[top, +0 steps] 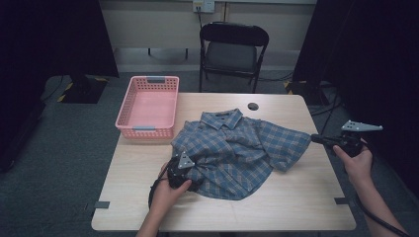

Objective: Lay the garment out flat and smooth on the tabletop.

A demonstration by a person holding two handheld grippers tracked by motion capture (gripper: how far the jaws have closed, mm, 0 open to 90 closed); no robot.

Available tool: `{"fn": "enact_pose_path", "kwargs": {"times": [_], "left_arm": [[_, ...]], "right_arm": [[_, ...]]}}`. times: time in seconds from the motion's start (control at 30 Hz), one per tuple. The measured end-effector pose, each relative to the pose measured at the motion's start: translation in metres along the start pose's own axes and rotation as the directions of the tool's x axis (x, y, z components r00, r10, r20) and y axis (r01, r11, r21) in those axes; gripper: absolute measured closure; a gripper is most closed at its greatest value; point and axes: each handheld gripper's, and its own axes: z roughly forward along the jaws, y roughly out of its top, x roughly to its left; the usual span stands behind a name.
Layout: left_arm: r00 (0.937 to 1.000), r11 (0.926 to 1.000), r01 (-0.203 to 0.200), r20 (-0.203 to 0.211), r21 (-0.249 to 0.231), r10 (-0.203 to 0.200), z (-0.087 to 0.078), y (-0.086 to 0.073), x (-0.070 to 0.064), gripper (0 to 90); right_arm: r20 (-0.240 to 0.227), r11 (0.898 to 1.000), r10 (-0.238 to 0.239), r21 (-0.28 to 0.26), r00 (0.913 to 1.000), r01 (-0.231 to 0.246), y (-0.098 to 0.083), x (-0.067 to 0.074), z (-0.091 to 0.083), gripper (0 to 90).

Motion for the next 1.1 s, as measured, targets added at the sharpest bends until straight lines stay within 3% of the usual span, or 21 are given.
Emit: {"fn": "enact_pose_path", "kwargs": {"times": [0.33, 0.57, 0.67, 0.7, 0.87, 0.93, 1.1], "left_arm": [[1.0000, 1.0000, 0.000, 0.000, 0.000, 0.000, 0.000, 0.000, 0.000, 14.9], [1.0000, 1.0000, 0.000, 0.000, 0.000, 0.000, 0.000, 0.000, 0.000, 14.9], [1.0000, 1.0000, 0.000, 0.000, 0.000, 0.000, 0.000, 0.000, 0.000, 14.8], [1.0000, 1.0000, 0.000, 0.000, 0.000, 0.000, 0.000, 0.000, 0.000, 14.8], [1.0000, 1.0000, 0.000, -0.001, 0.000, 0.000, 0.000, 0.000, 0.000, 14.8], [1.0000, 1.0000, 0.000, -0.001, 0.000, 0.000, 0.000, 0.000, 0.000, 14.8], [1.0000, 1.0000, 0.001, -0.001, 0.000, -0.001, 0.000, 0.000, 0.000, 14.8]], "right_arm": [[0.049, 1.000, 0.014, 0.001, 0.9987, -0.014, -0.005, -0.013, -0.009, 89.5], [0.130, 0.998, 0.058, -0.005, 0.9898, -0.058, -0.014, -0.038, -0.022, 90.0], [0.099, 0.996, 0.090, -0.022, 0.9911, -0.088, -0.019, -0.041, -0.023, 80.8], [0.108, 0.996, 0.084, -0.015, 0.9906, -0.083, -0.021, -0.039, -0.020, 78.6], [0.051, 0.998, 0.025, 0.050, 0.9984, -0.027, -0.028, -0.021, 0.005, 69.3], [0.049, 0.995, -0.023, 0.100, 0.9985, 0.018, -0.031, -0.010, 0.022, 65.1], [0.031, 0.988, -0.060, 0.146, 0.9977, 0.055, -0.035, 0.002, 0.055, 58.3]]}}
